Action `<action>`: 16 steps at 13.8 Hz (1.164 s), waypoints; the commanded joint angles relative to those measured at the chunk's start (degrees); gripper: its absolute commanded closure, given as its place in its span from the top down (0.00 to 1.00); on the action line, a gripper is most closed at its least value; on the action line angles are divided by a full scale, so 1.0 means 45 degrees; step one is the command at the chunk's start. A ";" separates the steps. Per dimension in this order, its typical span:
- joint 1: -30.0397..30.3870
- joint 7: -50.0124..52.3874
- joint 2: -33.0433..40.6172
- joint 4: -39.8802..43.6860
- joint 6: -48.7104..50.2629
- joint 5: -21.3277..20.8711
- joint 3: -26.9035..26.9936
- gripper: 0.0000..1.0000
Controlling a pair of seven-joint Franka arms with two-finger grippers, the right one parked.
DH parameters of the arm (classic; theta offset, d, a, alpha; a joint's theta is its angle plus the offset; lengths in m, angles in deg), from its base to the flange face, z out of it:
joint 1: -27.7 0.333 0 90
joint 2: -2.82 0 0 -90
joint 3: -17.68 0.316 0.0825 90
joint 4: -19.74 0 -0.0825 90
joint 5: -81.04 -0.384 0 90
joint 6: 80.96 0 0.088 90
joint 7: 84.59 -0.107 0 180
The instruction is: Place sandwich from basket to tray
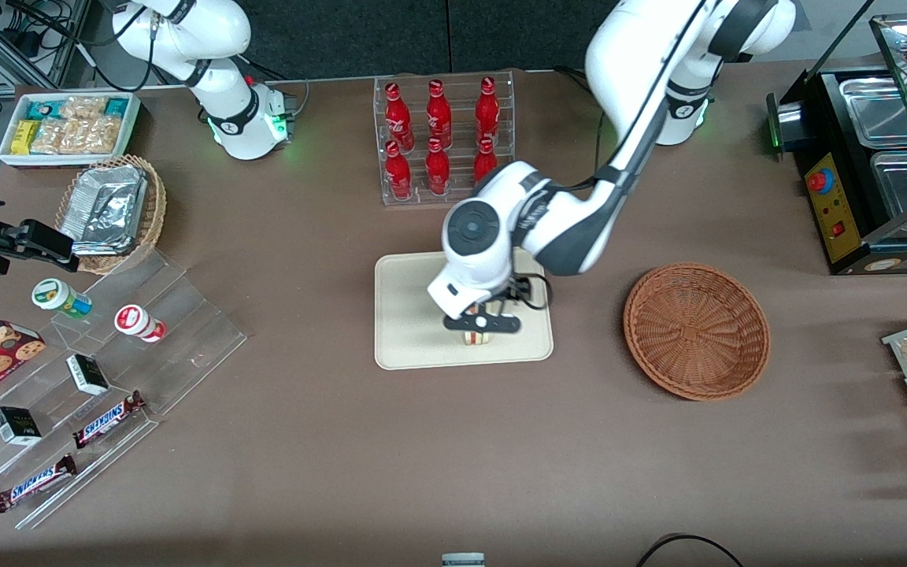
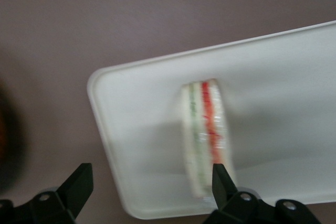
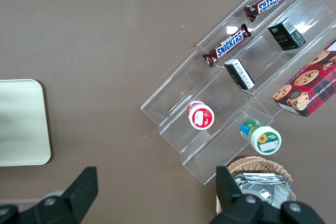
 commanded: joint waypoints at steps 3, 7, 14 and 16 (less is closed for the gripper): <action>-0.0051 -0.1678 0.1329 -0.0333 0.1354 0.1186 0.2292 1.00; -0.0051 -0.3219 0.2150 -0.1151 0.1355 0.2225 0.3974 1.00; -0.0051 -0.3339 0.2637 -0.1522 0.1374 0.2363 0.4680 1.00; -0.0031 -0.3281 0.2854 -0.1680 0.1394 0.2305 0.4700 1.00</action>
